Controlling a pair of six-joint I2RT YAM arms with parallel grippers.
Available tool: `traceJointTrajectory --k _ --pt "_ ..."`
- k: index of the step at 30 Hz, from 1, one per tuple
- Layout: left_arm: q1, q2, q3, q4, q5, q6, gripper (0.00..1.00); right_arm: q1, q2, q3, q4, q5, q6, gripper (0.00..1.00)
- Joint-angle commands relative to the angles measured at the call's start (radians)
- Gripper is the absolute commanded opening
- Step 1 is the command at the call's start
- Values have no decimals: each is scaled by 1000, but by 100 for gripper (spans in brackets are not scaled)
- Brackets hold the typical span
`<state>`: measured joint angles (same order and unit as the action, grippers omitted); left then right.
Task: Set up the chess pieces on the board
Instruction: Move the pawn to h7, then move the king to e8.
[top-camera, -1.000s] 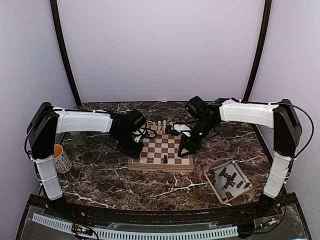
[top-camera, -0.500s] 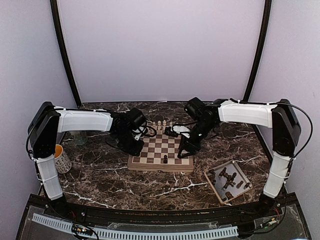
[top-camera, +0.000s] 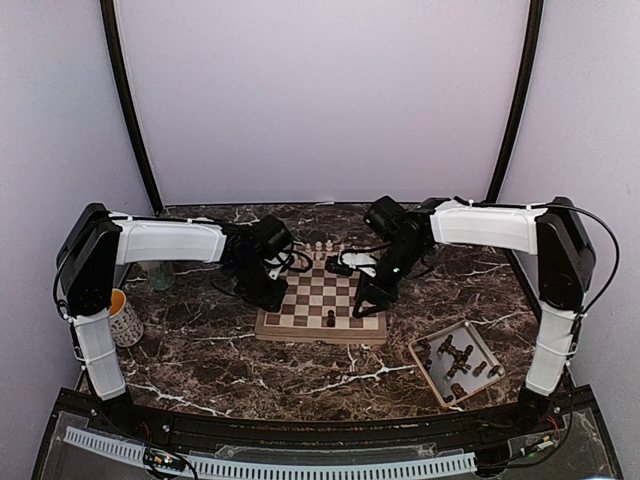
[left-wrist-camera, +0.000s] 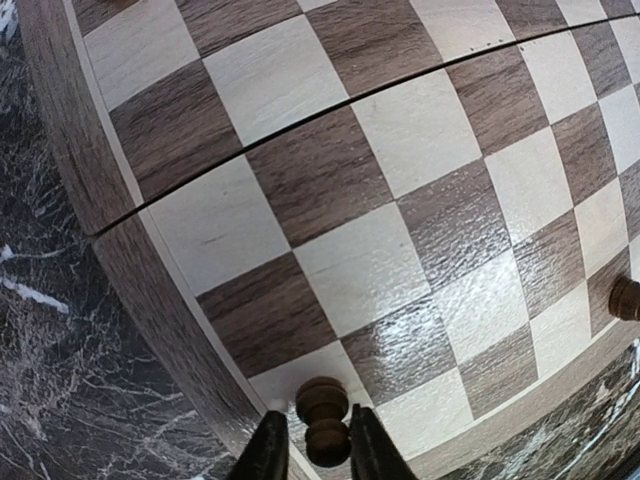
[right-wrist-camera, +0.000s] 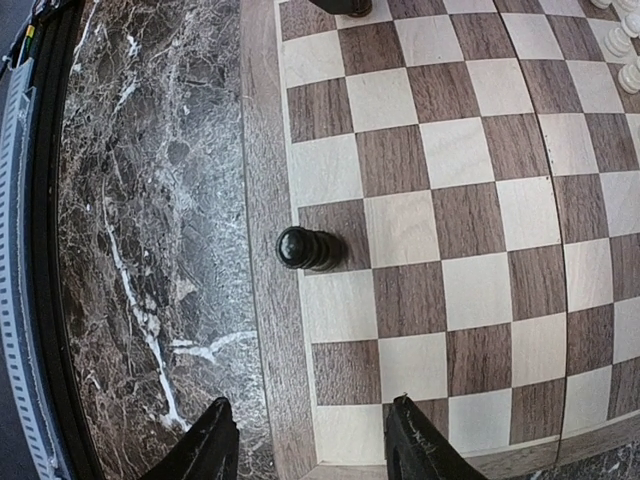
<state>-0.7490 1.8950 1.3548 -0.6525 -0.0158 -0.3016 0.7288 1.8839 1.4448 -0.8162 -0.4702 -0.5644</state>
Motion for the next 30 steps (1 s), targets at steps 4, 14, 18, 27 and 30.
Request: traceJointTrajectory --k 4,14,18,27,30 --pt "4 -88 12 -23 -19 -22 39 17 49 87 -17 10 16 51" --pt "50 -448 -261 284 -62 -20 58 62 110 177 -63 49 13 59" --pt "122 -575 -382 461 -21 -56 65 90 137 200 -77 75 9 62" --pt "158 -546 -359 453 -8 -74 63 113 240 313 -123 118 26 49" --pt "159 -548 -369 463 -4 -79 63 119 269 351 -141 114 27 38"
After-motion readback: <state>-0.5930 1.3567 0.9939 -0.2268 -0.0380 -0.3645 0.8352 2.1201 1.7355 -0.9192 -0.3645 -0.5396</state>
